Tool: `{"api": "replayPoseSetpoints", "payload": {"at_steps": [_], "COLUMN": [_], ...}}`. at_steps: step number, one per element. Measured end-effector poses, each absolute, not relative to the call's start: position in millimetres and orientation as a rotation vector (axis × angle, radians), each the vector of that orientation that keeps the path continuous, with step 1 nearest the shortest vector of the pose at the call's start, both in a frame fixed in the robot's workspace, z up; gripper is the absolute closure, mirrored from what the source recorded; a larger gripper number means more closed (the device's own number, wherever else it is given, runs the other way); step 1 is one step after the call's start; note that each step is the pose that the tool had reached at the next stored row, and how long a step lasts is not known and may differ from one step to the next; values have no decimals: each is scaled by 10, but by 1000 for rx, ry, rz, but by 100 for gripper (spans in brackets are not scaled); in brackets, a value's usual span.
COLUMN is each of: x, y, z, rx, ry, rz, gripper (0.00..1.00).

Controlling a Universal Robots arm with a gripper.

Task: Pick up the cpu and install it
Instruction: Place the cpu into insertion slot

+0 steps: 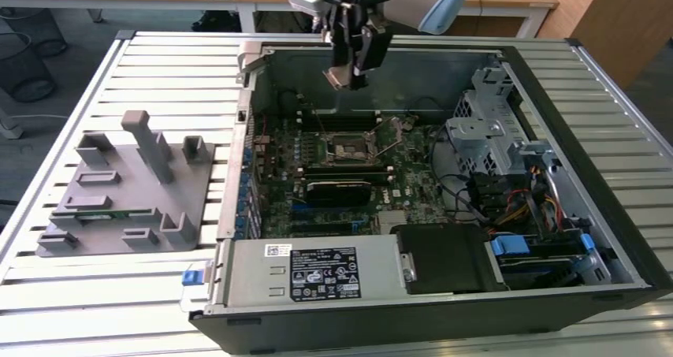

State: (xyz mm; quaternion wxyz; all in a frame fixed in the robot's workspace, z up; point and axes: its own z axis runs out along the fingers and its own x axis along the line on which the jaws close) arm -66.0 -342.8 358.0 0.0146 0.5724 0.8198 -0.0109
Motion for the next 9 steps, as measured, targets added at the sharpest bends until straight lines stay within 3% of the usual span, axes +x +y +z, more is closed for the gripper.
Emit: {"api": "replayPoseSetpoints", "payload": {"at_steps": [9], "x": [-660], "y": [-3422], "z": [3560], "rx": [1839], "ry": [2511], "rz": [-35], "gripper": [46]}}
